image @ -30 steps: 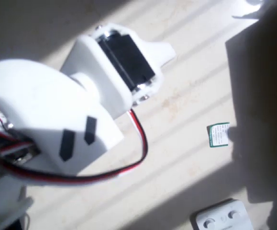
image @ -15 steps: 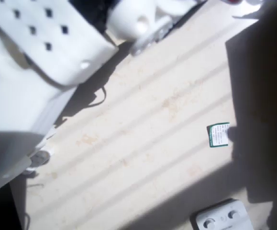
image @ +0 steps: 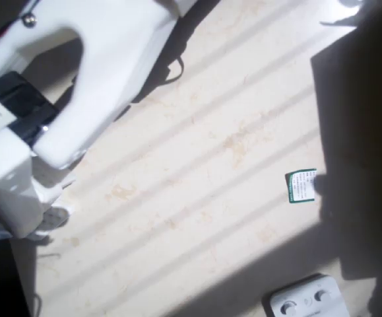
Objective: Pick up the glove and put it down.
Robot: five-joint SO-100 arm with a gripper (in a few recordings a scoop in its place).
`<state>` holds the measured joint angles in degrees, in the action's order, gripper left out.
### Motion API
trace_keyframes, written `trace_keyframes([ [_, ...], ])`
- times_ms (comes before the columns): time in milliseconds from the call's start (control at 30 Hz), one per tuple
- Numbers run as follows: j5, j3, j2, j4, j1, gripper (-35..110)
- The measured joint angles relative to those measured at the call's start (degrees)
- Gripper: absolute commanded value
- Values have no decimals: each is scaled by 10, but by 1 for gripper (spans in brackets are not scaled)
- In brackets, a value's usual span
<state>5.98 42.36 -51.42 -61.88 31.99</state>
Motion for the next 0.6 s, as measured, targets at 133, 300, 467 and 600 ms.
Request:
trace_keyframes([
  [133, 0, -4, 29, 0, 12, 30],
  [300, 0, -6, 66, 0, 14, 29],
  [467, 0, -6, 90, 1, 14, 29],
  [600, -5, -7, 101, 3, 14, 29],
])
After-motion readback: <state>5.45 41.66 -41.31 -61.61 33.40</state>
